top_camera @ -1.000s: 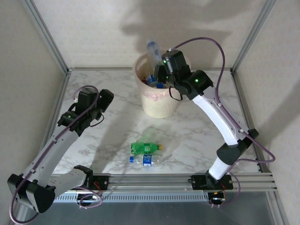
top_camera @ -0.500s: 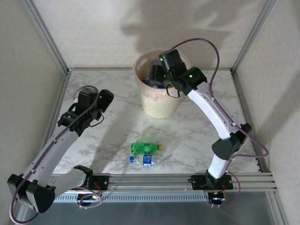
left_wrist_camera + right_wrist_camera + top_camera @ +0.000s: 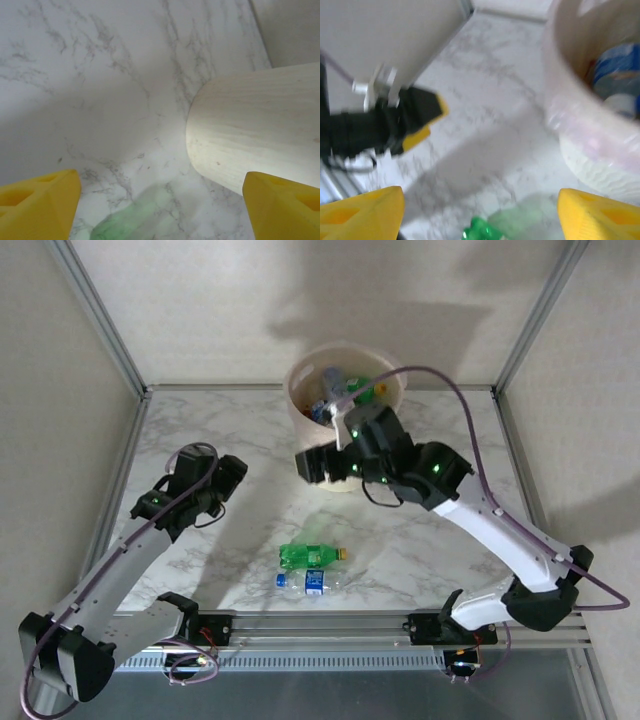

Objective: Put the plastic bottles in the bin

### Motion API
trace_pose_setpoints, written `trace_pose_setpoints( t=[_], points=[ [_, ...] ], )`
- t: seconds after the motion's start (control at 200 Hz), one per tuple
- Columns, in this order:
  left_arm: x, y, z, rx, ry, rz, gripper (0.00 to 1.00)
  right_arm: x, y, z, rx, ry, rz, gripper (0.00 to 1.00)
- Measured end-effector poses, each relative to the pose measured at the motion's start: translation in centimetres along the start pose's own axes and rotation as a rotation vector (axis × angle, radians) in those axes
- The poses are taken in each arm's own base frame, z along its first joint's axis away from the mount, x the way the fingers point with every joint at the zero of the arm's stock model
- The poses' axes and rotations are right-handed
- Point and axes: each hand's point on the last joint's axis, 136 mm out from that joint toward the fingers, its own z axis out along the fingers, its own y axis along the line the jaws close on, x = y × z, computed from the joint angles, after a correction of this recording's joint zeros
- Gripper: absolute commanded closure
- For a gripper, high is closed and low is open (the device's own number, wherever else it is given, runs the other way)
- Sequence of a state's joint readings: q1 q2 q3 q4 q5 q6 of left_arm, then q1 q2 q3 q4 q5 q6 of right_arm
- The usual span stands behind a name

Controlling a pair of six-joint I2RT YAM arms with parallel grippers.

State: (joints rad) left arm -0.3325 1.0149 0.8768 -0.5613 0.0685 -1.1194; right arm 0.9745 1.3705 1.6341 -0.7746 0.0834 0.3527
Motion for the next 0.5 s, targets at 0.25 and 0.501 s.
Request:
trace_pose_setpoints(
  t=[0.25,0.501],
  points=[
    [0.8,0.2,0.2,-0.001,0.027,-0.004,0.17,10.7,-0.2,3.4,0.017,0.254,-0.093,0.15],
    [3.4,2.3,1.4,-0.039,0.092,0.004,0.17,17.5,-0.5,4.7,0.034,0.406,-0.161,0.15]
  ],
)
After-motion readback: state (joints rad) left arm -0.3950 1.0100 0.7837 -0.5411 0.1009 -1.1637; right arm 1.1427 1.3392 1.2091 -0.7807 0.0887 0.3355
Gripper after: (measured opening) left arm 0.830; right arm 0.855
